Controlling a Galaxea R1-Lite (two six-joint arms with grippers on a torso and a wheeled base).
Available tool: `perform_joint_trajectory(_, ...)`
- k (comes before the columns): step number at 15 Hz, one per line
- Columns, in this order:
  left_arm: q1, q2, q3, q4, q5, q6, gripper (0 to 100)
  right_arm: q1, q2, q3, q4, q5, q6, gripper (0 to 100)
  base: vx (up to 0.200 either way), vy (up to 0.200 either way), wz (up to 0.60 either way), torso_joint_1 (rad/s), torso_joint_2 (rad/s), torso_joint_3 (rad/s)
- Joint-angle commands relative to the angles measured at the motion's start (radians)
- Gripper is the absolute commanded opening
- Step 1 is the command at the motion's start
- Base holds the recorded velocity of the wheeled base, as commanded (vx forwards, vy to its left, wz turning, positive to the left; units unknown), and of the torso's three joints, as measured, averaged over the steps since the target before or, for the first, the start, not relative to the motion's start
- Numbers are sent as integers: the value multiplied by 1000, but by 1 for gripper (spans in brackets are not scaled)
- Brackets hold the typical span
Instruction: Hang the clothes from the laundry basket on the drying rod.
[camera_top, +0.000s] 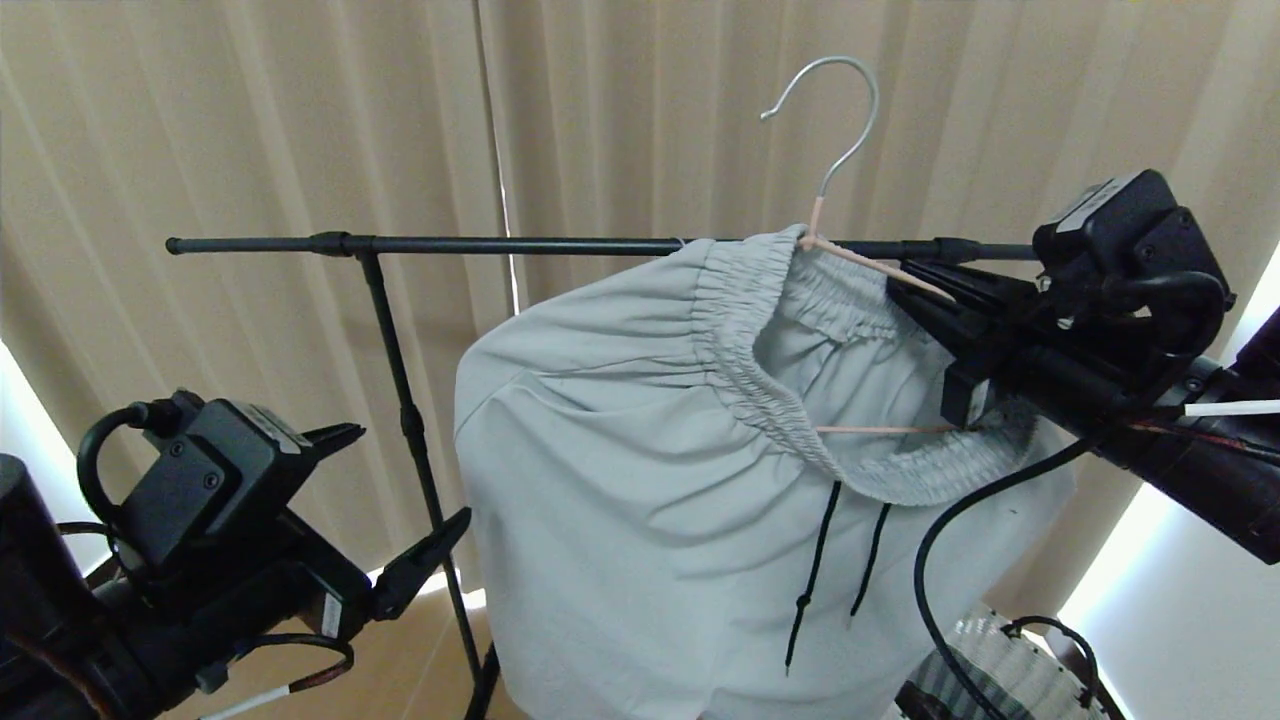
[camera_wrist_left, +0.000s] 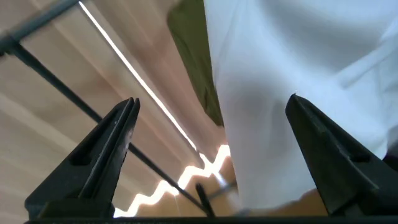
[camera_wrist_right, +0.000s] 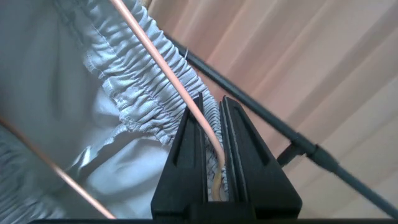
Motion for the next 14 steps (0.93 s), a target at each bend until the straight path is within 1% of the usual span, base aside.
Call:
perform_joint_trajectory(1,6,1,7,-2,0,-4,100,0,-24,-2,-4,36,0,0,0,0,0,0,0,0)
perform_joint_trajectory(3,4,19,-16,-2,-2,-7,100,2,-35,-1,-4,87,0,0,0,0,0,0,0,0)
perform_joint_trajectory(6,8,42,-25,-2,0,-9,100,3,-37,-1,-4,87,0,0,0,0,0,0,0,0)
perform_joint_trajectory(7,8,42,-19,-2,0,-7,0,2,-40,-1,-4,85,0,0,0,0,0,0,0,0)
perform_joint_trajectory(9,11,36,-12,-2,2,-6,0,-1,-43,-2,-4,81,-1,0,0,0,0,0,0,0)
perform_joint_trajectory(10,38,33,13,-2,3,4,0,-16,-43,1,-4,77,-1,0,0,0,0,0,0,0)
perform_joint_trajectory(12,110,28,50,-2,2,17,0,-47,-52,1,-1,77,-1,0,0,0,0,0,0,0)
perform_joint_trajectory(14,207,27,77,-2,2,42,0,-84,-58,-1,-1,77,-1,0,0,0,0,0,0,0)
